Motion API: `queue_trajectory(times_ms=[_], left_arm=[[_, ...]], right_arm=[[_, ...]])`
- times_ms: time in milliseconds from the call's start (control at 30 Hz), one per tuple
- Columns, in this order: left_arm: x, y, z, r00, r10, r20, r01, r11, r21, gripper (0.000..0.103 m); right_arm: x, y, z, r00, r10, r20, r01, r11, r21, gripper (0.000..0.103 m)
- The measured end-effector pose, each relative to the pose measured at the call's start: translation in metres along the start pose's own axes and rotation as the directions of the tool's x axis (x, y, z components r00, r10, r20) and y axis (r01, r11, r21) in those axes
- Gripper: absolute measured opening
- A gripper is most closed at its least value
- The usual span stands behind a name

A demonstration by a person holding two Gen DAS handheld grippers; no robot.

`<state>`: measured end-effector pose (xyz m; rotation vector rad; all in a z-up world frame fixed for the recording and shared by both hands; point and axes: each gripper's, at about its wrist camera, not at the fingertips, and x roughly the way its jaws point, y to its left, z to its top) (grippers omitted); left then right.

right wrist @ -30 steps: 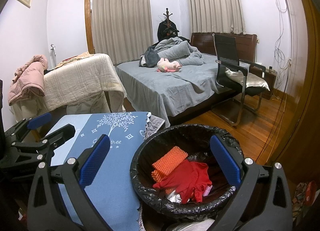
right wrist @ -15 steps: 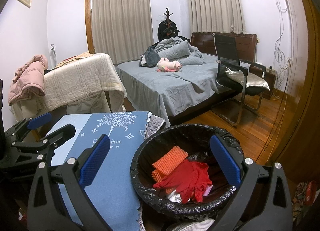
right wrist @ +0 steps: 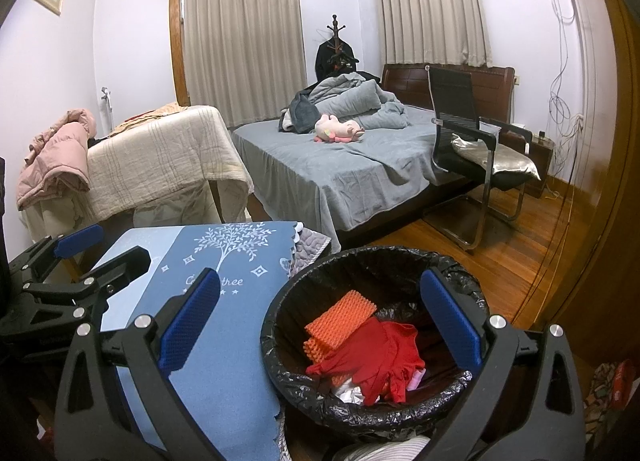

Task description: Collect trash

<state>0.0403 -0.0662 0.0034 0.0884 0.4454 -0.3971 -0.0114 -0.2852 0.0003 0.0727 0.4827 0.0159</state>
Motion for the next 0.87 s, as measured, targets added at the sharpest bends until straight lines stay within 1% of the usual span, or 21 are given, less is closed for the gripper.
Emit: queue_trajectory(times_ms=[867], left_arm=[[0.0001,0.0016,0.0004,1.0,0.002,-0.001,-0.002,1.0,0.0,0.097]], right_arm=[[-0.0001,0.0012,0.0016,1.0,0.001,-0.001,-0.001,1.0,0.001,0.098]])
